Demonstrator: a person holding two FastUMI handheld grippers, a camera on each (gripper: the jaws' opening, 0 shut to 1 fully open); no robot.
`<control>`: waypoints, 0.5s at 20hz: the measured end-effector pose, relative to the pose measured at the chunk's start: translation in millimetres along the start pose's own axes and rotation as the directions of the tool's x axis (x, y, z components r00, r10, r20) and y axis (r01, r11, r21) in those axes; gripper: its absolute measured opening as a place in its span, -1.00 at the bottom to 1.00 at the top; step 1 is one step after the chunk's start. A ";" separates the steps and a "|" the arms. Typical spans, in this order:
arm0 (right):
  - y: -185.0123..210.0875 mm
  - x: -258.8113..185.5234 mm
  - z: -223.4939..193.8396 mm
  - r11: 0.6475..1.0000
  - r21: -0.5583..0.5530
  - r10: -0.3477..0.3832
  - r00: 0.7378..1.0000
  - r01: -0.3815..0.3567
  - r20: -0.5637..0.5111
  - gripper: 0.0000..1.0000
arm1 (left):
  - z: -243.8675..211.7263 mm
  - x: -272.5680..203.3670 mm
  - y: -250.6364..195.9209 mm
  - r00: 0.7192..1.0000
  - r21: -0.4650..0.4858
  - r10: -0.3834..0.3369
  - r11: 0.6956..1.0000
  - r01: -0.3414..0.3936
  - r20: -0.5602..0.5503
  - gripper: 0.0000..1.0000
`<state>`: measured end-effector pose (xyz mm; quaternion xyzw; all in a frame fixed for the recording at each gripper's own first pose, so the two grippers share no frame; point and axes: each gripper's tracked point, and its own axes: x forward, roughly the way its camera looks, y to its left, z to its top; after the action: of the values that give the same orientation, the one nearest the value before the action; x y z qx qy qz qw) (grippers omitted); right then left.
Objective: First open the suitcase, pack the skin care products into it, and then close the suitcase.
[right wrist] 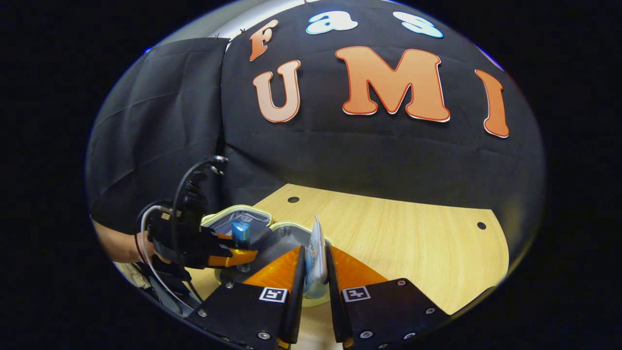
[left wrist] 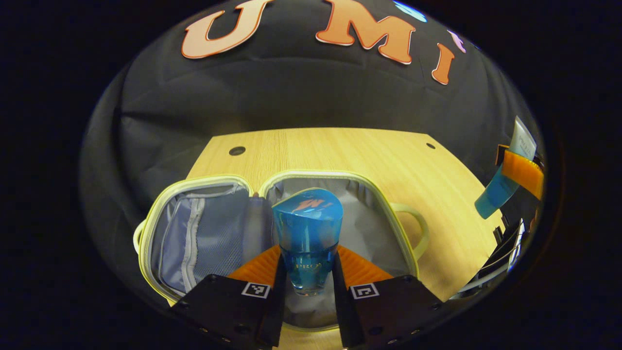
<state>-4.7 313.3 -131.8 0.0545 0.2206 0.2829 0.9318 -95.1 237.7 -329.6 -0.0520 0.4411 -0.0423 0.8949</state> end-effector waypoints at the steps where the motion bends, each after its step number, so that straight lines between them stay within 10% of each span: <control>1: 1.9 3.5 -2.6 1.000 0.003 0.007 1.000 -0.007 -0.010 -0.46 | -4.7 2.6 -1.1 1.000 0.002 0.000 1.000 0.000 -0.028 -0.10; 10: 14.3 29.6 -22.2 0.996 0.014 0.086 0.994 -0.085 -0.065 -0.45 | -35.3 38.1 -4.0 0.976 -0.014 -0.001 1.000 -0.002 -0.219 -0.10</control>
<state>0.3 341.0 -159.7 0.0598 0.2501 0.3229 0.9108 -100.1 227.2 -380.4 -0.0532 0.5376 -0.0442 0.8404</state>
